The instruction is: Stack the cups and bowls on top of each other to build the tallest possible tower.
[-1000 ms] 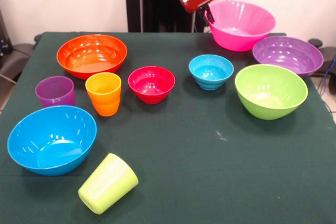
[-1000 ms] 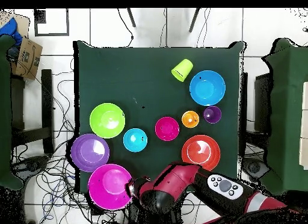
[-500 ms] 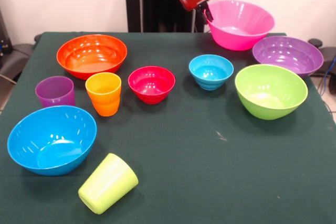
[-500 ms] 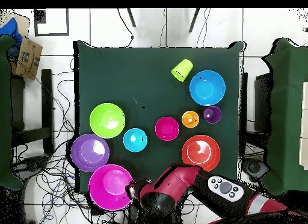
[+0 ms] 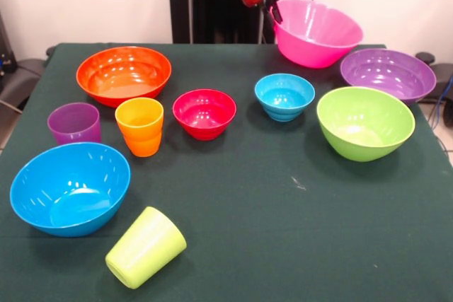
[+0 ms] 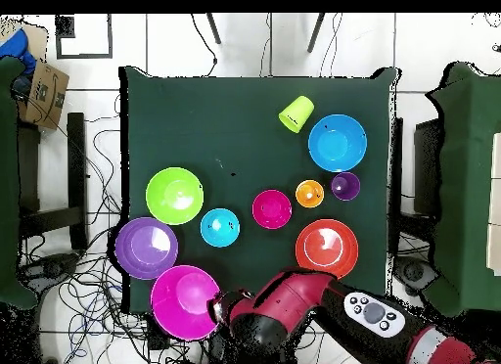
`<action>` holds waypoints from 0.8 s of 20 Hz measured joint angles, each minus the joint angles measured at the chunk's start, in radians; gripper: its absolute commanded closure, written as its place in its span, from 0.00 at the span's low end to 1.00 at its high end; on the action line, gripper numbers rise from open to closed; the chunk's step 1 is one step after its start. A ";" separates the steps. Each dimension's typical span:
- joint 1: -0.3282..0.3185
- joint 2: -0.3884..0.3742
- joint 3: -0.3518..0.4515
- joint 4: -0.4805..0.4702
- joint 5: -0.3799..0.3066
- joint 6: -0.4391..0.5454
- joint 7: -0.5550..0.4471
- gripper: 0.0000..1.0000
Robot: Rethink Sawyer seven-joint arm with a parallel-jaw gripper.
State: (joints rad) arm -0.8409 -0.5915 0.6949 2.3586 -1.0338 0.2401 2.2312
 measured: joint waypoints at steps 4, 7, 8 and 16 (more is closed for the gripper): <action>-0.014 -0.043 0.022 0.019 0.065 0.041 0.000 1.00; -0.025 -0.064 0.037 0.027 0.094 0.074 0.000 1.00; -0.031 -0.075 0.046 0.031 0.108 0.091 0.000 1.00; -0.054 -0.124 0.091 0.045 0.162 0.158 0.000 1.00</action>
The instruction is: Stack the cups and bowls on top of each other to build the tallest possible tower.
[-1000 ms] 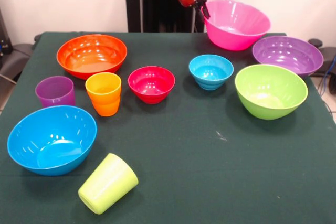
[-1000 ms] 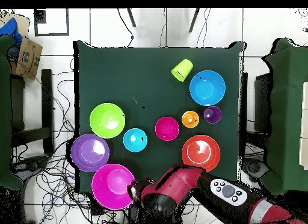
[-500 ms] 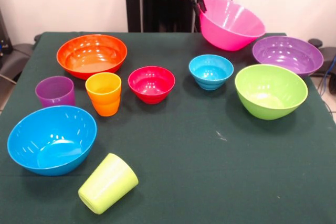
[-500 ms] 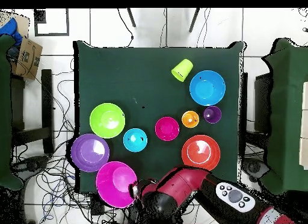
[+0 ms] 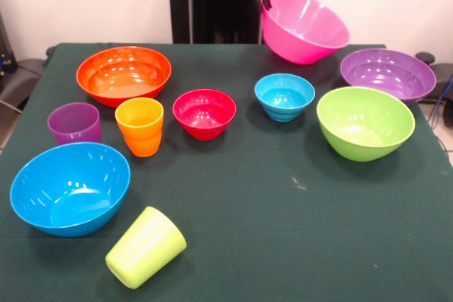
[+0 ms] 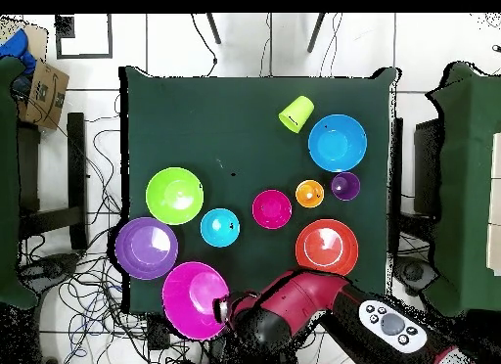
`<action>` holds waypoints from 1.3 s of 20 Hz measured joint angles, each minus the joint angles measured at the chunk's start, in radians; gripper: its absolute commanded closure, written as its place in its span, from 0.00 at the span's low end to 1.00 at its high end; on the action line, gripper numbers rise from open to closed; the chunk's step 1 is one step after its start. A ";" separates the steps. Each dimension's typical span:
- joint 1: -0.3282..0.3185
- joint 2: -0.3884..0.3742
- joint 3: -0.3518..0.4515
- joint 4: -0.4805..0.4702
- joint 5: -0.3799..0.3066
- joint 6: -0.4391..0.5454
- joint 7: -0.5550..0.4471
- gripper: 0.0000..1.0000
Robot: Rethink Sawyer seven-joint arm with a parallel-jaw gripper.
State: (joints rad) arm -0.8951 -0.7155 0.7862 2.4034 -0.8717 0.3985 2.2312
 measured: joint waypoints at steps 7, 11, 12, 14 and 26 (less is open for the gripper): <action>-0.007 -0.033 0.038 0.013 0.034 0.009 0.000 1.00; -0.007 -0.045 0.048 0.019 0.040 0.009 0.000 1.00; -0.007 -0.047 0.050 0.020 0.041 0.009 0.000 1.00; -0.007 -0.057 0.057 0.023 0.048 0.009 0.000 1.00; -0.042 -0.137 0.142 0.029 0.177 0.117 0.000 1.00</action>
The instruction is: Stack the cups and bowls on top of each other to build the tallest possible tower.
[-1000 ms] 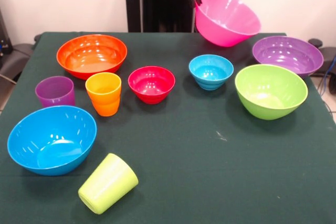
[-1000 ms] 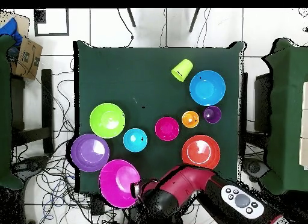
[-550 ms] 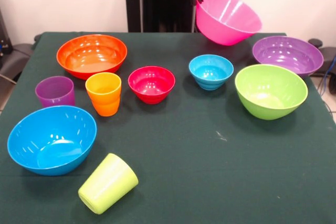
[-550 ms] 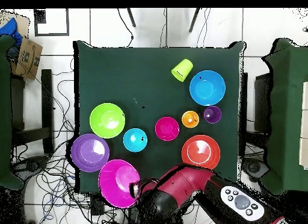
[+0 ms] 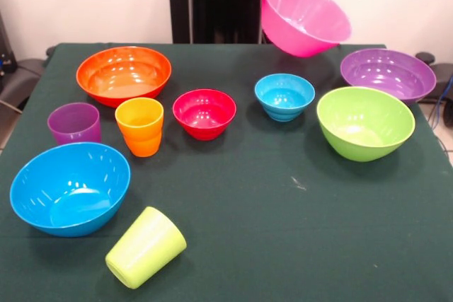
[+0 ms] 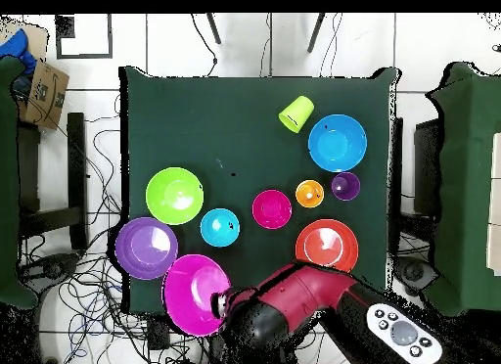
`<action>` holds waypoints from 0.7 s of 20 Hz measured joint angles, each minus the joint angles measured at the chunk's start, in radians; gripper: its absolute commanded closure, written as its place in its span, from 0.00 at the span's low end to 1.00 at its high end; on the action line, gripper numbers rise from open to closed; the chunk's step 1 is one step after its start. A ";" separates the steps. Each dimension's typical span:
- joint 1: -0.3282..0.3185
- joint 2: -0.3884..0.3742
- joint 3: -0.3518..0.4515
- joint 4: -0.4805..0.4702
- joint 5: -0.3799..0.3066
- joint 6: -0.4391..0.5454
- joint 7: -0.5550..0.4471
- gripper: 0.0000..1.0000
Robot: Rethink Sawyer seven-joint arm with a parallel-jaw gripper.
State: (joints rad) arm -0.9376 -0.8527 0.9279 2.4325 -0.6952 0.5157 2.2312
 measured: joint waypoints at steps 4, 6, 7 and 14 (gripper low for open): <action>-0.028 -0.028 0.038 0.000 0.048 0.057 0.000 1.00; -0.052 -0.051 0.071 0.000 0.087 0.111 0.000 1.00; -0.062 -0.061 0.085 0.000 0.103 0.137 0.000 1.00; -0.101 -0.103 0.167 0.001 0.159 0.242 0.000 1.00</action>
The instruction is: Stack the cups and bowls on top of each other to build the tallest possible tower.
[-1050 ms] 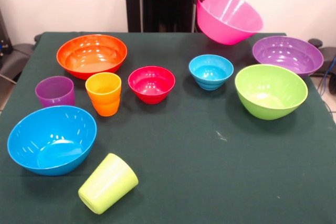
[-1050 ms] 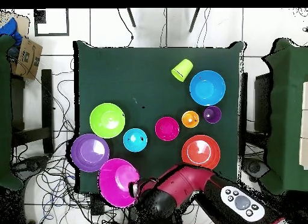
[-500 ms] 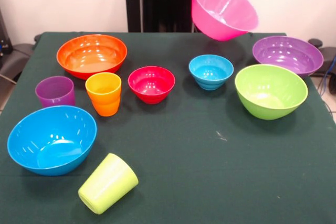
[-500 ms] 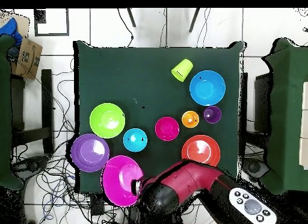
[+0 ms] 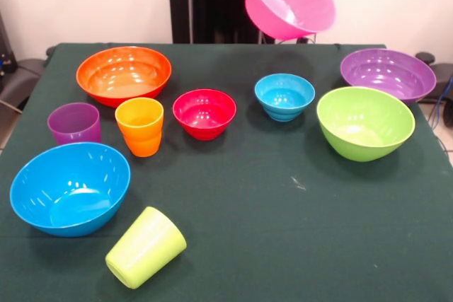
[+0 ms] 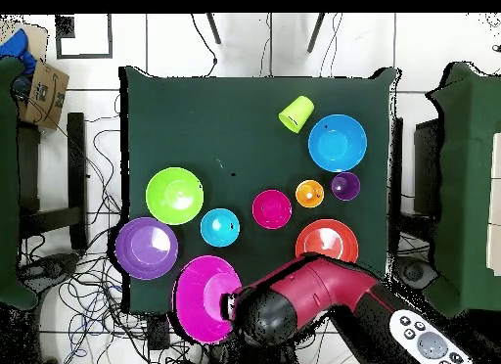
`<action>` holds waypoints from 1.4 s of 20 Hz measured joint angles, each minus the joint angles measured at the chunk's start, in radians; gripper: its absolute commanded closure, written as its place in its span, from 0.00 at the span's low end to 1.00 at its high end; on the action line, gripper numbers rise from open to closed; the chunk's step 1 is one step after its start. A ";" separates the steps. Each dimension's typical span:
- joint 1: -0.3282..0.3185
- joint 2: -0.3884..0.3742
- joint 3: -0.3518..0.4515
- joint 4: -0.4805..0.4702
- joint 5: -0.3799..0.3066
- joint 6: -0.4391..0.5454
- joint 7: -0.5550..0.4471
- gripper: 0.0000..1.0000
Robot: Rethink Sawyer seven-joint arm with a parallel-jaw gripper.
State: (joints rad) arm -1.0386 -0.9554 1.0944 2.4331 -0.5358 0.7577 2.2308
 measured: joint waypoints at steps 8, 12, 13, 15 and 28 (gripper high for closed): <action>-0.016 -0.041 0.075 0.000 0.036 0.019 0.000 1.00; -0.022 -0.065 0.117 0.000 0.058 0.028 0.000 1.00; -0.023 -0.072 0.128 0.000 0.064 0.032 0.000 1.00; -0.025 -0.081 0.142 -0.002 0.068 0.036 0.000 1.00; 0.010 -0.052 0.166 -0.126 0.046 0.090 -0.021 1.00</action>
State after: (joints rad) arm -1.0290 -1.0074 1.2600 2.3075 -0.4896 0.8473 2.2095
